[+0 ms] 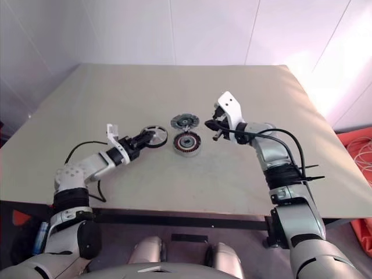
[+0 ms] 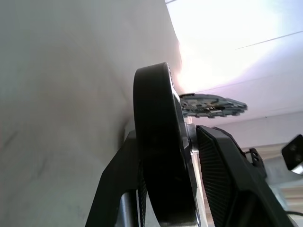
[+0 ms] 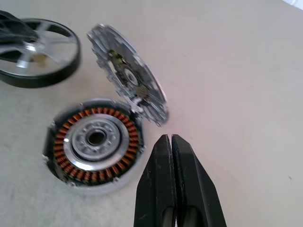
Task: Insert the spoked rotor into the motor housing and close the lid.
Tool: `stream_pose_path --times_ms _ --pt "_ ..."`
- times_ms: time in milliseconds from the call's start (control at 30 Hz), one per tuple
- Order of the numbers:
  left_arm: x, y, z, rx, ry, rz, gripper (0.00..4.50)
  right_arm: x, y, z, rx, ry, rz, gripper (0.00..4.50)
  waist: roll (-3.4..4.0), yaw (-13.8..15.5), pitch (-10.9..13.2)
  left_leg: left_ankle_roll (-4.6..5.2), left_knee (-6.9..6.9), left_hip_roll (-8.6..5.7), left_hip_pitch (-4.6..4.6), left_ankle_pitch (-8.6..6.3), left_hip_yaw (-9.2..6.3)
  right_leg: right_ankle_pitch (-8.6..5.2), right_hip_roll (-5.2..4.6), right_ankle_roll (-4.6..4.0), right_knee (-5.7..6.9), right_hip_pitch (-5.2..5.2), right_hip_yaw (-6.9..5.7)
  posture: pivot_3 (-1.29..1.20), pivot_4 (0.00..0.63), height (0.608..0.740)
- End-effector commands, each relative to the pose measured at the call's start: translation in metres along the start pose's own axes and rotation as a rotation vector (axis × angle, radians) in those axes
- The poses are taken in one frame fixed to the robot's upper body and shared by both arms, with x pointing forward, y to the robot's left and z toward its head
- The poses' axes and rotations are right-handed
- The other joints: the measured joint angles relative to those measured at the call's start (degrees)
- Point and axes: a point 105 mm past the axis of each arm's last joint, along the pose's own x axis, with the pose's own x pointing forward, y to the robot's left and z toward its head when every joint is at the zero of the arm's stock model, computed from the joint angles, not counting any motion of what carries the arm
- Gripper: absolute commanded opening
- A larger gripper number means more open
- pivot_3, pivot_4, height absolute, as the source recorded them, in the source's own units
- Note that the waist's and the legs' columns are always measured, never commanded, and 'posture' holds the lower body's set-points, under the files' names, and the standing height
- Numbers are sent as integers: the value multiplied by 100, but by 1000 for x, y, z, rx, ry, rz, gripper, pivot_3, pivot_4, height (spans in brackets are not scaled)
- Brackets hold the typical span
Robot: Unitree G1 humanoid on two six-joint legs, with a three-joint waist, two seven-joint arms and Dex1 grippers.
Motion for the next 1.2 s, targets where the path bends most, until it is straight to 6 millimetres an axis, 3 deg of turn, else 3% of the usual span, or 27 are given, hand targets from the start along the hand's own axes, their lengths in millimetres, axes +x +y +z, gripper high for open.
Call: stream_pose_path --times_ms 33,200,400,567,767,967,1200 --pt "-12 -14 8 32 -14 -53 1469 -12 -15 5 0 -16 -55 0 0 -2 0 2 0 0 1 -1 0 -2 0 3 0 0 0 0 0 740" --pt "-10 -19 -4 12 46 -89 1469 -15 -20 1 0 -4 -76 0 0 -4 0 2 0 1 5 -1 0 -19 2 35 0 2 0 0 0 740" --pt "23 -33 -44 43 211 -143 1469 -14 -20 1 -4 -4 -78 0 -1 29 1 7 0 -3 2 1 -1 -17 0 31 -1 4 0 0 0 740" --pt "45 -45 -61 68 276 -185 1469 -15 -20 0 -4 -6 -90 0 -2 18 1 11 -1 0 2 3 -1 -19 2 34 -2 2 0 0 0 740" --pt "62 -53 -58 58 286 -212 1469 -18 -20 -3 1 -5 -102 0 -1 6 1 13 -1 -2 2 5 -1 -20 2 38 -2 1 0 0 0 740" --pt "77 -47 -51 10 246 -188 1469 -18 -19 -3 4 -8 -106 0 -1 18 1 16 -1 -6 -1 6 -2 -20 0 38 -3 0 0 0 0 740" --pt "88 -50 -58 -25 252 -205 1469 -18 -18 -5 -2 -1 -102 0 -1 27 1 16 -1 -6 -4 6 -2 -19 -1 37 -5 0 0 0 0 740"
